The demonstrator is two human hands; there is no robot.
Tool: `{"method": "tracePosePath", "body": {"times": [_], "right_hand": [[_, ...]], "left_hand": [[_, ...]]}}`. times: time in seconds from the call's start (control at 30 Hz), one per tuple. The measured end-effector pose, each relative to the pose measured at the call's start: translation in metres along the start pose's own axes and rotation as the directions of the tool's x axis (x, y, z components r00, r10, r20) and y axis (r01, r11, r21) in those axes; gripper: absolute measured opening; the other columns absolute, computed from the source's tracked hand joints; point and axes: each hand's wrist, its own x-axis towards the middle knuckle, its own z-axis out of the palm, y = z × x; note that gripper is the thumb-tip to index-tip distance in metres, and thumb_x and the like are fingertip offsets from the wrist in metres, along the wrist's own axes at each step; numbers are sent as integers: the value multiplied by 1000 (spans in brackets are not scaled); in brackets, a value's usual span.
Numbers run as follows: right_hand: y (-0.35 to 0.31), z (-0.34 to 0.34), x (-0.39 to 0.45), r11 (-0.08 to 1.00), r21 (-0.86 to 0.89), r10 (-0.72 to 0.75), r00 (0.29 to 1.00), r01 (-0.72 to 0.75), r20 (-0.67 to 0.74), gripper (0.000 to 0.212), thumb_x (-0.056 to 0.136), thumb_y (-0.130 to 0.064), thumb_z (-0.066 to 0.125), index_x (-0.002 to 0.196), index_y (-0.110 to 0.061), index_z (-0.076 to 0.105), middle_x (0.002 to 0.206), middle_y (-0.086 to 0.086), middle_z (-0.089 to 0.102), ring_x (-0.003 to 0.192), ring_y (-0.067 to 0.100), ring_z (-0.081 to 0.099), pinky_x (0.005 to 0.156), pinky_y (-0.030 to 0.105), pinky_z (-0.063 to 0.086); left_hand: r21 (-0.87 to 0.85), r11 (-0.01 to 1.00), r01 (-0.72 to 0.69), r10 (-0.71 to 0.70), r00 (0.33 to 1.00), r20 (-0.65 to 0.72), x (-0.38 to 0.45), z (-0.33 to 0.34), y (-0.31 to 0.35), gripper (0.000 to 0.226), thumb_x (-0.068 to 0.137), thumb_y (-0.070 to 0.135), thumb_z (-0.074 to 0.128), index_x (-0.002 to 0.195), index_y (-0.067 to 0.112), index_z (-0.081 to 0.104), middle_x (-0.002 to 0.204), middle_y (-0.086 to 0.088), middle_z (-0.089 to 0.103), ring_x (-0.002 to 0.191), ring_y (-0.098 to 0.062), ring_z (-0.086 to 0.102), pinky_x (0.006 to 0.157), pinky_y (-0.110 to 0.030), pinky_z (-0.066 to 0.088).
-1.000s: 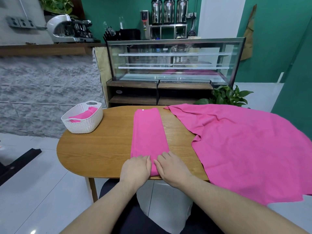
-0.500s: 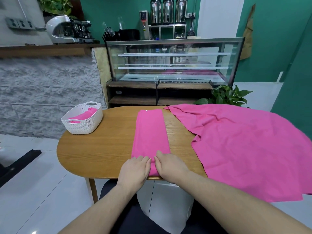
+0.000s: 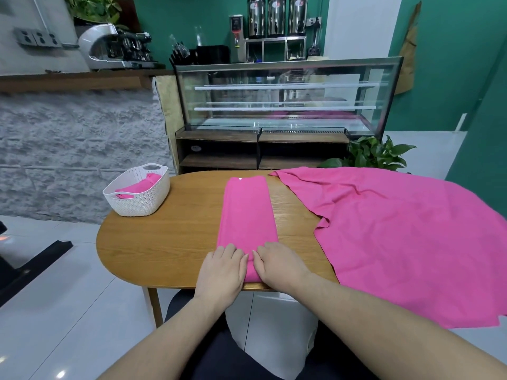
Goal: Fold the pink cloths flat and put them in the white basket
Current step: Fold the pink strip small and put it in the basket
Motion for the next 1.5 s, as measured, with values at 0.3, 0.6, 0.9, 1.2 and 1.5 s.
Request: {"method": "tracePosePath", "body": {"times": [0.3,0.6,0.9,1.2,1.5], "right_hand": [[-2,-6,3,996,55,69,993,-75,100,40,105,-34,28,96,-10,58,95,14,67,89,36,61,74,39,41],[4,9,-8,1000,-8,20,991,-22,-131,28,97,-29,40,76,-14,49,68,6,51,61,28,49,58,40,46],[-1,-5,8,968,161,173,978,-191,118,32,105,-29,32,97,-8,54,95,16,64,87,35,59,78,40,43],[0,10,-13,988,-151,-55,985,30,-163,24,98,-29,44,80,-16,54,77,5,53,73,25,47,66,40,41],[6,12,0,990,-141,-9,999,3,-42,32,101,-28,32,82,-14,54,76,7,53,69,29,50,67,45,46]], "left_hand": [[-125,991,53,-38,992,118,11,-10,-1,52,103,37,24,69,19,59,63,-1,58,59,-26,58,55,-37,48],[-115,988,101,-86,988,130,18,-6,2,52,105,32,22,85,15,66,85,-1,53,80,-27,56,67,-39,41],[-149,988,-41,30,997,-76,2,0,-5,21,96,17,49,77,19,59,68,2,51,58,-21,48,53,-38,45],[-213,963,164,-141,983,120,27,-3,-2,58,104,37,18,73,15,63,79,-12,70,78,-34,62,77,-40,49],[-299,949,96,-74,994,84,23,5,-10,53,105,39,22,86,16,66,84,-1,61,79,-26,60,74,-40,47]]}}
